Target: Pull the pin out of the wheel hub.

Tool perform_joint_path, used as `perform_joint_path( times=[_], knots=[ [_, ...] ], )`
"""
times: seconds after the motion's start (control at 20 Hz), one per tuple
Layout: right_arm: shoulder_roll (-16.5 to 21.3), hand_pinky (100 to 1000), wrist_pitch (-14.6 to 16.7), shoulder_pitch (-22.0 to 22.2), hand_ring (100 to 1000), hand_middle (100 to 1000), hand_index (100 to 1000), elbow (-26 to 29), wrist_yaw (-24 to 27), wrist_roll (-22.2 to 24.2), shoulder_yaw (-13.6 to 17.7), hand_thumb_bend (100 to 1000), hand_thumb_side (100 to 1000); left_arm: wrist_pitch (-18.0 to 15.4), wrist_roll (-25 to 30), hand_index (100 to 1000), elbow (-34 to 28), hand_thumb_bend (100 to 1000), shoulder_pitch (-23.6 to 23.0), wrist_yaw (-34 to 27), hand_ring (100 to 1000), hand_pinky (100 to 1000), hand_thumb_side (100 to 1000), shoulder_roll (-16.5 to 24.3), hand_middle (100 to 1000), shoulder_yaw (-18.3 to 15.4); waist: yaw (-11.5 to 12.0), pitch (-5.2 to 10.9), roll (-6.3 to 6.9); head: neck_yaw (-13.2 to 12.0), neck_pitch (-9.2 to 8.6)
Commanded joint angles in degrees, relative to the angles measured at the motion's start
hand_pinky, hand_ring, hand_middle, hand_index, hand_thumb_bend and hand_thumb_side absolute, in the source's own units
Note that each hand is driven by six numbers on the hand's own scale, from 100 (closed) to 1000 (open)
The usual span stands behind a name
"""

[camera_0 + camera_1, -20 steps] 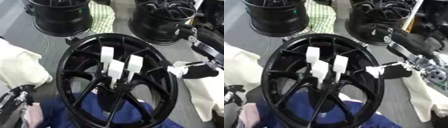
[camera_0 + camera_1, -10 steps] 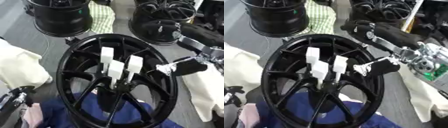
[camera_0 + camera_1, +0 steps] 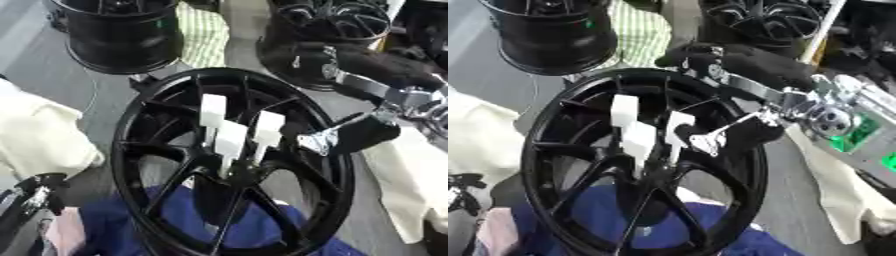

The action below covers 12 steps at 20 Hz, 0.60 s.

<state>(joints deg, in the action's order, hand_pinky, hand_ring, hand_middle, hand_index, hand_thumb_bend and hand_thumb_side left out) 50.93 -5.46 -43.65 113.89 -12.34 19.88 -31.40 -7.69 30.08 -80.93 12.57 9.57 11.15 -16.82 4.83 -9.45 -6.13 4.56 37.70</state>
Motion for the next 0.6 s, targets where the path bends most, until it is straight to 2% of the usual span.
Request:
perform_joint_path(
  times=[0.05, 0.4, 0.6],
  knots=[
    [0.1, 735, -1.0, -1.2, 837, 903, 957, 0.7, 1.7, 2.8, 0.7, 291, 301, 0.0, 0.4, 779, -1.2, 100, 0.8, -0.4, 461, 456, 701, 0.9, 637, 0.1, 0.1, 0.75, 0.23, 0.3, 0.31],
    [-2.2, 711, -6.3, -2.0, 829, 891, 946, 0.1, 4.9, 8.8, 1.6, 303, 315, 0.2, 0.9, 779, -1.4, 100, 0.9, -0.4, 461, 459, 703, 0.7, 637, 0.2, 0.4, 0.72, 0.25, 0.8, 0.84],
    [-3.7, 706, -7.8, -2.9, 827, 888, 942, -1.4, 5.1, 13.1, 3.0, 305, 322, 0.2, 1.0, 779, -1.4, 100, 0.9, -0.4, 461, 460, 703, 0.6, 637, 0.2, 0.5, 0.66, 0.32, 1.0, 1.12]
  ],
)
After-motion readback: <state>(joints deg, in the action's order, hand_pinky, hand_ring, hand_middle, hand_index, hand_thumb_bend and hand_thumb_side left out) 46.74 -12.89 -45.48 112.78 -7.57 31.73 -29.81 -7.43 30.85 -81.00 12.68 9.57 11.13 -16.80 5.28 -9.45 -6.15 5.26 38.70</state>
